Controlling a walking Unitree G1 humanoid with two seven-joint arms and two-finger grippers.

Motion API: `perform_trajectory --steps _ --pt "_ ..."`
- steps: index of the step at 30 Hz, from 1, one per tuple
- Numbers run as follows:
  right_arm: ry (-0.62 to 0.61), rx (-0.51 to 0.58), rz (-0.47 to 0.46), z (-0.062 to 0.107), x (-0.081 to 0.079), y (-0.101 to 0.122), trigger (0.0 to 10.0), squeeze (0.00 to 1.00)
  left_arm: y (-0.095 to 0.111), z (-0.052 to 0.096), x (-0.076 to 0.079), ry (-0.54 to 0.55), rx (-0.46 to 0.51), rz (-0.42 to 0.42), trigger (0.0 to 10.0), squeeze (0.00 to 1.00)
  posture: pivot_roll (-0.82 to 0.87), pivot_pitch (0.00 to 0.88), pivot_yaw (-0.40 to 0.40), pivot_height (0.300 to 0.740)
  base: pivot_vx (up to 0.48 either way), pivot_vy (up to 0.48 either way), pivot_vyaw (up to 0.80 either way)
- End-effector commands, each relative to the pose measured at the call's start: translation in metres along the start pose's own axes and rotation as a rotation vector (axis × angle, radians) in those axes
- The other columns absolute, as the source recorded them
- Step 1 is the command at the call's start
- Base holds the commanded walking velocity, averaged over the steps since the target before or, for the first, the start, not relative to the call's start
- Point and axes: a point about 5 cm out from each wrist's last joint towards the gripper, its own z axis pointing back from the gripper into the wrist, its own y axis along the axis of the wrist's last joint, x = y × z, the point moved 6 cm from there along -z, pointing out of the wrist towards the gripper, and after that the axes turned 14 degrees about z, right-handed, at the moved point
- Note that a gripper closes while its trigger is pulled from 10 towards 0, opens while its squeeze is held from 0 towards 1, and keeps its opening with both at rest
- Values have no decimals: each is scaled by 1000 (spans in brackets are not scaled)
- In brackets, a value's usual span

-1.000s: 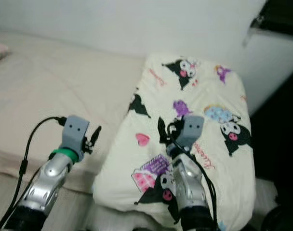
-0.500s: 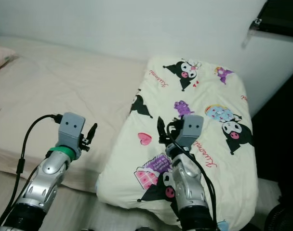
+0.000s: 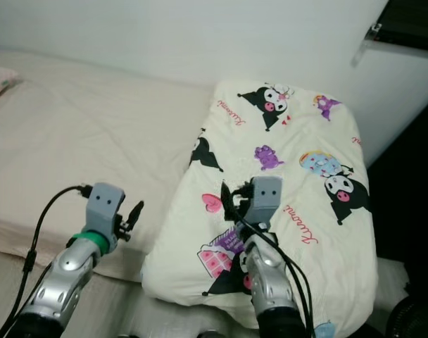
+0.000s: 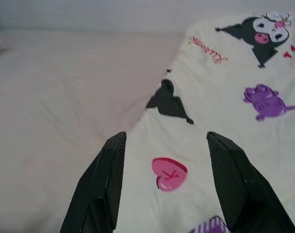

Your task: Clean up the room

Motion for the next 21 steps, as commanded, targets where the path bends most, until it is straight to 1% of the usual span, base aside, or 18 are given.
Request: perform_trajectory --steps 1,4,7,10,13,21 --pt "-5 -24 2 4 1 -8 10000 0 5 1 7 -24 23 -20 10000 0 44 54 -5 740 0 0 0" --pt "-8 -21 -3 3 1 -7 10000 0 11 -1 11 -30 38 -24 10000 0 42 55 -2 740 0 0 0" --pt "-11 -18 -5 2 2 -6 10000 0 16 -3 10 -22 54 -24 10000 0 42 54 -2 740 0 0 0" --pt "-11 -18 -5 2 2 -6 10000 0 16 -3 10 -22 54 -24 10000 0 42 54 -2 740 0 0 0" --pt "-12 -16 -2 2 2 -7 10000 0 21 -3 9 -19 74 -11 10000 0 42 57 -4 740 0 0 0" --pt "-7 -14 -3 4 -1 -8 10000 0 17 -1 10 -21 68 -16 10000 0 38 57 0 740 0 0 0"
